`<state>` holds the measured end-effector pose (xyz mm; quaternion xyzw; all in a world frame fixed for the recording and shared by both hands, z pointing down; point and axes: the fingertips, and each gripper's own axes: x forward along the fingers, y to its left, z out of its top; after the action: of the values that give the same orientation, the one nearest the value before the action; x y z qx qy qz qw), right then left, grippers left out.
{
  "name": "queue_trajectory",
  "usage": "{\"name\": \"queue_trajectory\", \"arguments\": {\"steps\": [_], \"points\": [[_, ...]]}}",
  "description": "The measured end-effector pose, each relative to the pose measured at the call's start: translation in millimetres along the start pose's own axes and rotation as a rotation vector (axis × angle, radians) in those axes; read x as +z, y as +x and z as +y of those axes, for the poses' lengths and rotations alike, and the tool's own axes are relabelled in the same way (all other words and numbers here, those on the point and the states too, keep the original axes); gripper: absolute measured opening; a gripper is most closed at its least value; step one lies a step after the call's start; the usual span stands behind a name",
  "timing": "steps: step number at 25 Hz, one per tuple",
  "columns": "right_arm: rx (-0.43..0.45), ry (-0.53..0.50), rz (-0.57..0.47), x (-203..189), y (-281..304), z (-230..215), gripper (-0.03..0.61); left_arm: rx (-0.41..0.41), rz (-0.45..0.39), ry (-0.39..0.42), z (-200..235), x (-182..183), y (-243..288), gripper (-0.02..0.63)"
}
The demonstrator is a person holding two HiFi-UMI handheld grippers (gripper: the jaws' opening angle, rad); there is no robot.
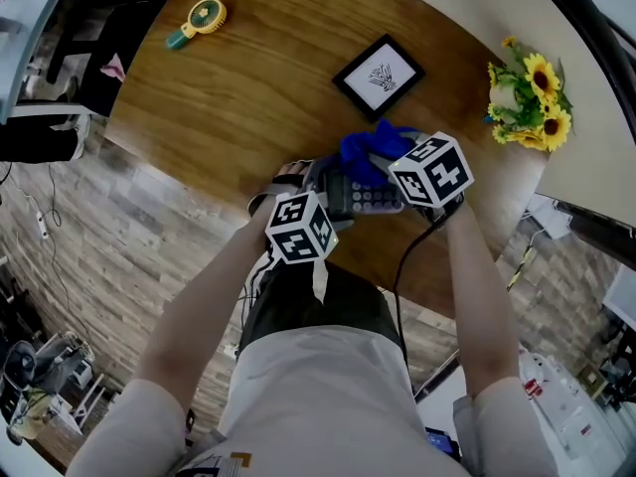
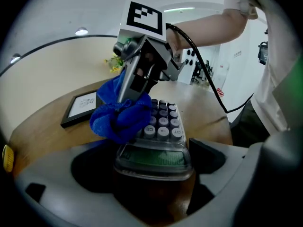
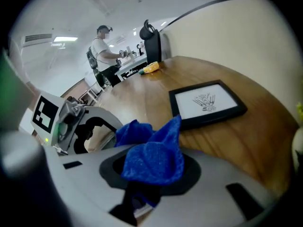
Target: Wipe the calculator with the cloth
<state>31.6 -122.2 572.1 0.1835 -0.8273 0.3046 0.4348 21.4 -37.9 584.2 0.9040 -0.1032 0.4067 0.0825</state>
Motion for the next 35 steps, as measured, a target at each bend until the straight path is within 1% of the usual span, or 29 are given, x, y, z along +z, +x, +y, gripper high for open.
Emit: {"name": "queue_trajectory", "arguments": {"steps": [4, 12, 14, 17, 21, 23, 28, 30, 32, 35], "points": [[-0.043, 0.052, -0.033, -10.3, -13.4, -15.6, 0.114, -0.002, 0.002, 0.001, 0.6, -0.7, -0.6, 0.471], [-0.127, 0.192, -0.121, -32.4, -36.0, -38.0, 0.112, -0.014, 0.011, 0.014, -0.2, -0.5, 0.6, 0.471], [-0.162, 0.234, -0.150, -41.5, -43.9, -44.1, 0.110, -0.013, 0.011, 0.013, -0.2, 0.4, 1.2, 0.471], [-0.229, 0.247, -0.155, -61.3, -53.2, -45.2, 0.107, -0.010, 0.009, 0.005, -0.1, -0.1, 1.1, 0.471], [-0.295, 0.200, -0.116, -89.7, -60.1, -30.2, 0.107, 0.009, 0.007, -0.026, 0.8, -2.5, 2.4, 0.472], [-0.327, 0.187, -0.103, -99.5, -62.4, -20.1, 0.106, 0.010, 0.010, -0.028, 0.9, -2.1, 2.5, 0.471], [-0.384, 0.257, -0.093, -121.8, -64.1, 6.5, 0.101, 0.009, 0.030, -0.022, 0.4, -1.8, 2.0, 0.471], [-0.392, 0.280, -0.083, -130.4, -63.4, 18.5, 0.101, 0.014, 0.036, -0.030, 0.4, -2.2, 2.4, 0.471], [-0.380, 0.300, -0.081, -134.6, -59.0, 32.7, 0.101, 0.024, 0.041, -0.044, 0.7, -2.0, 3.1, 0.471], [-0.364, 0.300, -0.093, -130.7, -47.3, 53.0, 0.102, 0.044, 0.039, -0.077, 1.2, -0.6, 3.9, 0.472]]}}
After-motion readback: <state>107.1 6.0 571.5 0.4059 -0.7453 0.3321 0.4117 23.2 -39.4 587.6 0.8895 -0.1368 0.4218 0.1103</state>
